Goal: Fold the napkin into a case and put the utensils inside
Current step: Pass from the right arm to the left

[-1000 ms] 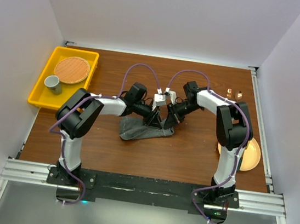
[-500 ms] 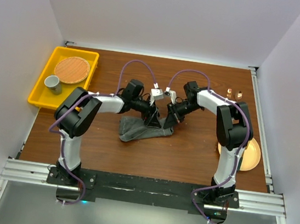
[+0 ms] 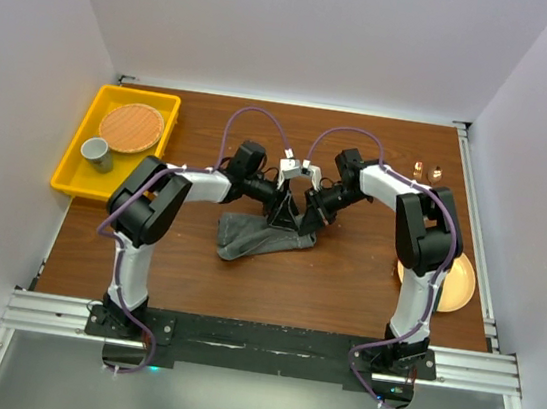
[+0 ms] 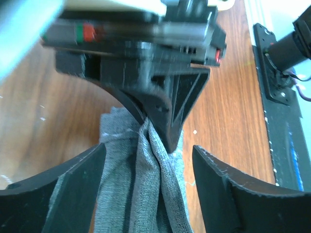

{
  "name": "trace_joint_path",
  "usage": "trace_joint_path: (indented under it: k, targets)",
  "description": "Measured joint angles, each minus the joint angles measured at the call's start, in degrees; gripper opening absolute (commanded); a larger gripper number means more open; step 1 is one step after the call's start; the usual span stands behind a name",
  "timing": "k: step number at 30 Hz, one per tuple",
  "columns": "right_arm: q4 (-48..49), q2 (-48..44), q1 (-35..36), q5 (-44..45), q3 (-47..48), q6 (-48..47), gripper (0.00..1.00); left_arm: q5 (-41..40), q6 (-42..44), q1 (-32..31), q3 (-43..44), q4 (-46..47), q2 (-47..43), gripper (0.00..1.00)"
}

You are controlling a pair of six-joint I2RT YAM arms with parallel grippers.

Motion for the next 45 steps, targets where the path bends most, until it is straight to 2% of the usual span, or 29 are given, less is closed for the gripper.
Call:
trace_joint_path:
  k: [8,14,19,22,25,26,28,29,32,33,37,45]
  targets:
    - [0.02,0.00,0.00,-0.09,0.00,-0.09,0.00,2.23,0.94,-0.35,0.09,-4.22,0.52,0.39]
    - [0.02,0.00,0.00,-0.09,0.00,-0.09,0.00,1.88,1.51,-0.50,-0.07,-4.63,0.50,0.33]
    - [0.02,0.00,0.02,-0.07,0.00,-0.02,0.00,1.09,1.51,-0.92,-0.13,-5.01,0.48,0.35]
    - [0.04,0.00,0.04,-0.04,0.00,0.13,0.00,0.57,1.86,-1.40,-0.83,-5.01,0.11,0.33]
    - [0.02,0.00,0.15,-0.04,0.00,0.35,0.00,-0.33,2.49,-1.97,-1.70,-5.25,-0.76,0.20]
    - [-0.04,0.00,0.22,-0.02,0.00,0.46,0.00,-0.76,2.91,-2.12,-1.75,-5.40,-0.92,0.11]
    - [-0.09,0.00,0.26,-0.02,-0.02,0.55,0.01,-1.77,3.23,-2.27,-1.77,-5.70,-1.01,0.00]
    - [-0.07,0.00,0.28,0.00,-0.09,0.57,0.07,-2.38,3.48,-2.27,-1.77,-5.79,-1.01,0.00]
    - [0.17,0.00,0.28,0.04,-0.33,0.59,0.15,-3.37,3.43,-2.36,-1.86,-5.99,-1.03,0.00]
    - [0.17,0.00,0.28,0.04,-0.35,0.61,0.21,-3.56,3.34,-2.45,-1.88,-6.05,-1.03,0.00]
    - [0.20,-0.02,0.31,-0.07,-0.35,1.42,0.35,-4.59,2.80,-2.60,-2.73,-6.16,-1.03,0.00]
    - [0.20,-2.95,0.28,-0.70,1.22,5.40,0.34,-5.46,0.46,-2.64,-6.51,-5.05,-1.03,0.00]
